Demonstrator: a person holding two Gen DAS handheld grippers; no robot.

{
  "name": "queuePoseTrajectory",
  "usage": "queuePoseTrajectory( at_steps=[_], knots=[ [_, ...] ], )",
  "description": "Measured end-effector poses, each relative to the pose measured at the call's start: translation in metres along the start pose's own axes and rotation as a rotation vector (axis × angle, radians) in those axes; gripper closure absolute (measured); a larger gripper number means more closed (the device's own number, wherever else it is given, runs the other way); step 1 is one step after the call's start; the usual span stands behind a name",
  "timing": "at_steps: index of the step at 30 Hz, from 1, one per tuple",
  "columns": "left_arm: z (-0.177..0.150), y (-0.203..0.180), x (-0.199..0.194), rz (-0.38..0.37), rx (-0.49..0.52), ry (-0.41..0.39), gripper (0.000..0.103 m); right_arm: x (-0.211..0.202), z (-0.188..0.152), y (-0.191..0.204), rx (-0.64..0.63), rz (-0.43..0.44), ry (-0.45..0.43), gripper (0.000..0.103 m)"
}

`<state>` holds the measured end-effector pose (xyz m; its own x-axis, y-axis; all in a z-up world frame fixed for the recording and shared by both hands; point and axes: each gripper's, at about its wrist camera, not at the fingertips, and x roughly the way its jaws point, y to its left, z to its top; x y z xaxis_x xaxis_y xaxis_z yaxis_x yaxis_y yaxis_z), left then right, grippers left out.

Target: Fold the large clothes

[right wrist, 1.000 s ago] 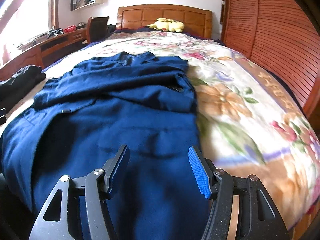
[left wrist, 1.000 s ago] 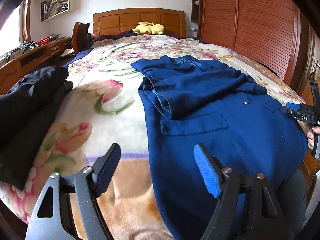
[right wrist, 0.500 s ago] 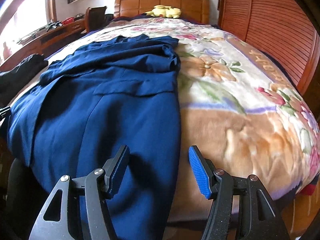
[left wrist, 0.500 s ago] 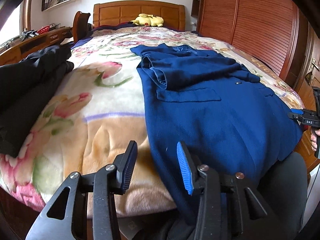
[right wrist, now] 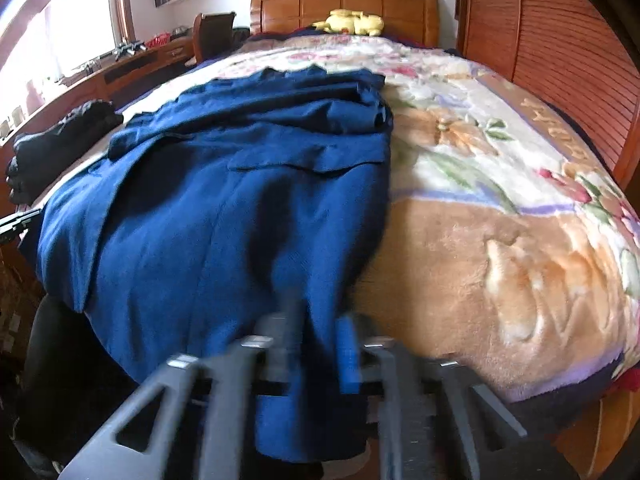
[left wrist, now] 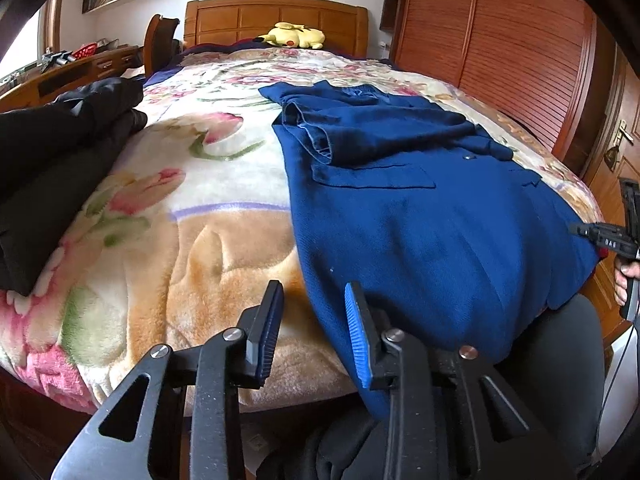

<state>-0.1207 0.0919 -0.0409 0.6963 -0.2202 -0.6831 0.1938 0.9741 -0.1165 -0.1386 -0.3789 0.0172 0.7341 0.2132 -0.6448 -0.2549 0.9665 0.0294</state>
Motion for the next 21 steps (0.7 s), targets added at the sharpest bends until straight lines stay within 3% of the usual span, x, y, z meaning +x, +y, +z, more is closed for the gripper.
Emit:
queuePoseTrajectory(
  at_steps=[1, 3, 6, 16, 21],
  knots=[
    [-0.001, -0.001, 0.000, -0.002, 0.005, 0.000, 0.071, 0.000, 0.000, 0.000, 0.000, 0.001, -0.005, 0.096],
    [-0.001, -0.003, 0.000, -0.010, 0.008, 0.005, 0.088, -0.001, -0.002, 0.002, -0.003, 0.006, -0.017, 0.097],
    [0.003, -0.006, -0.007, -0.006, 0.014, -0.010, 0.100, -0.009, -0.001, 0.001, 0.013, 0.050, -0.054, 0.097],
    [0.040, -0.026, -0.064, -0.001, 0.057, -0.188, 0.101, -0.062, 0.024, -0.008, 0.057, 0.146, -0.237, 0.098],
    [0.057, -0.037, -0.082, 0.004, 0.084, -0.257, 0.101, -0.079, 0.038, 0.000, 0.030, 0.140, -0.289, 0.098]
  ],
)
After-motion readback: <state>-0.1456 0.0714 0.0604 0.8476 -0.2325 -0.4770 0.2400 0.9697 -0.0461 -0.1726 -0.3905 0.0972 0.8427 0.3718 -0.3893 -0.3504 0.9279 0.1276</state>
